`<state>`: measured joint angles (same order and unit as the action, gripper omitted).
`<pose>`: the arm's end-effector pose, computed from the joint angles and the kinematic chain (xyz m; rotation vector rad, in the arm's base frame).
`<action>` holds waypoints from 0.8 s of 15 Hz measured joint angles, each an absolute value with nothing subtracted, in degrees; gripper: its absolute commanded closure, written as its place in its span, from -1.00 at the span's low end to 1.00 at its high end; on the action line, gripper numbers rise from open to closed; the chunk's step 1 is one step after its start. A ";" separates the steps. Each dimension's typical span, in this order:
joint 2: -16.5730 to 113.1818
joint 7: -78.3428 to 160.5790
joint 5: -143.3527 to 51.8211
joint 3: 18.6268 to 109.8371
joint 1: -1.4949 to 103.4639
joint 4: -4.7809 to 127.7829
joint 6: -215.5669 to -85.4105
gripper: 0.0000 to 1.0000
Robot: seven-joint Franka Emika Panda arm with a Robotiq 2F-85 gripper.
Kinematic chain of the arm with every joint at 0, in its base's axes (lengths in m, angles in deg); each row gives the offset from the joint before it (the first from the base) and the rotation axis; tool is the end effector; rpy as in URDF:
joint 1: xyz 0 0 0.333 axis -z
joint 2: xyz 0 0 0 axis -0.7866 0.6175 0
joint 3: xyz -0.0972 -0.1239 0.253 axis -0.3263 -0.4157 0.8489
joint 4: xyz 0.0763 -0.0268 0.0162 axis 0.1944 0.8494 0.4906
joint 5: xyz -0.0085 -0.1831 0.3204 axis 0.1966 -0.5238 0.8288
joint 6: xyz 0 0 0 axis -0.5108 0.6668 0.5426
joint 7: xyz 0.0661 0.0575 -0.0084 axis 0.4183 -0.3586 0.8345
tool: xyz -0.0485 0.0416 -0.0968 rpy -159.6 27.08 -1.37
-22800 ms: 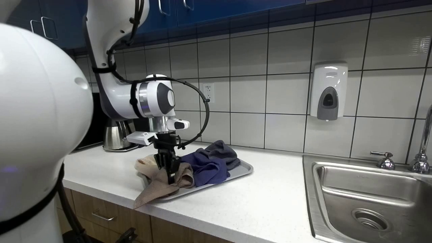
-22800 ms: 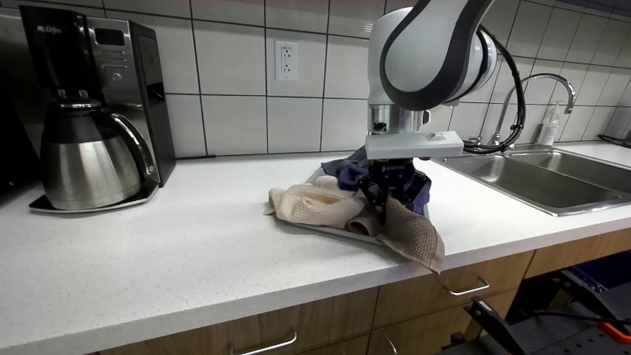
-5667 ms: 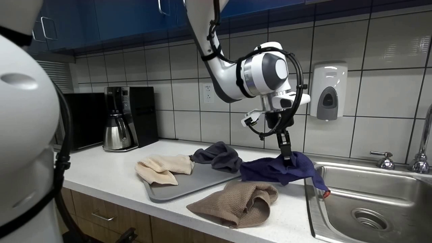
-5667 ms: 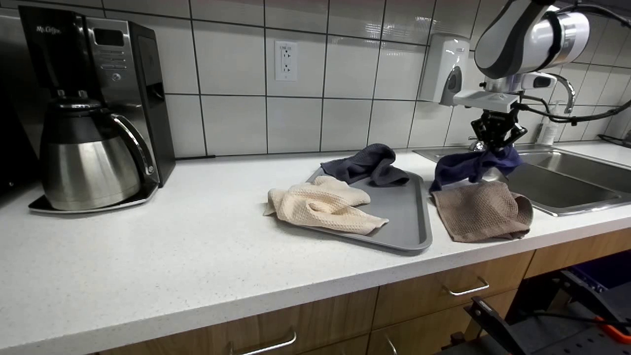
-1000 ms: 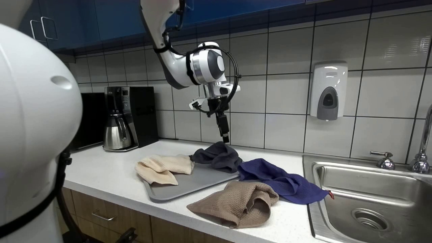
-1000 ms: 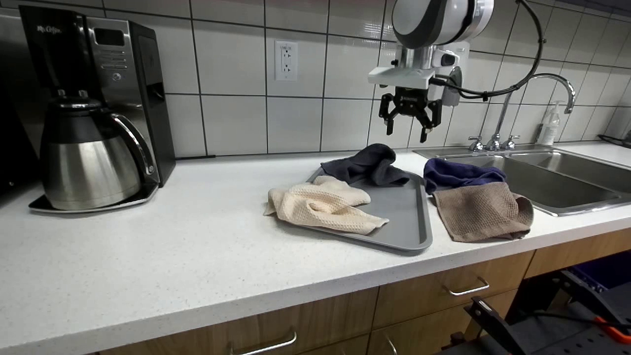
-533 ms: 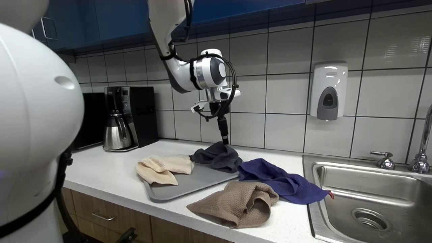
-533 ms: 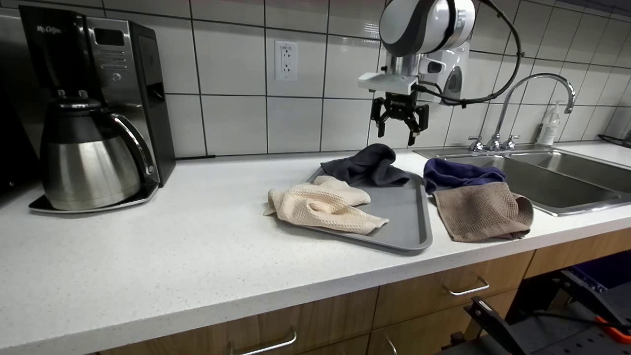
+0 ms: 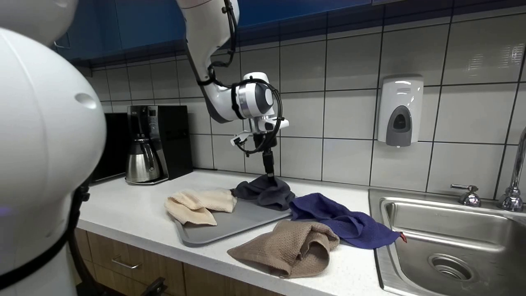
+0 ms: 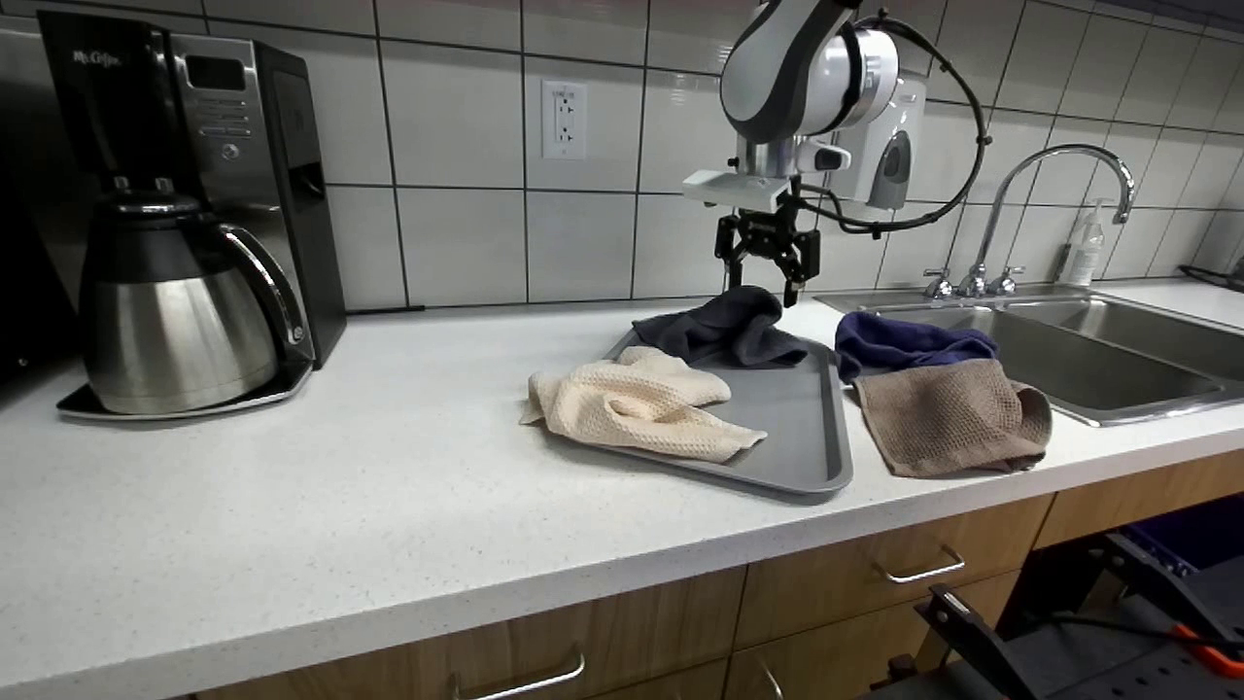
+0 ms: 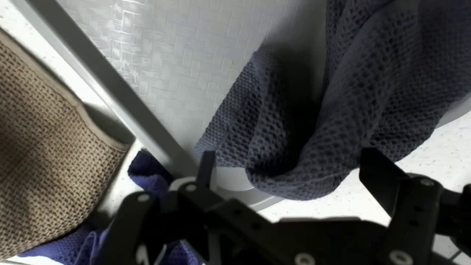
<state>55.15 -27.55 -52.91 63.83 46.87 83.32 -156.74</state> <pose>0.5917 0.0070 0.2544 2.5811 -1.6312 0.2025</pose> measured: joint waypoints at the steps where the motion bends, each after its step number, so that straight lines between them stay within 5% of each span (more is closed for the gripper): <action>1: 55.80 -27.69 -52.86 63.75 46.78 82.83 -156.72 -1.00; 12: 62.53 -27.75 -50.20 62.74 46.72 78.08 -156.60 -1.00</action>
<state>62.53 -27.75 -50.20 62.74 46.72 78.08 -156.60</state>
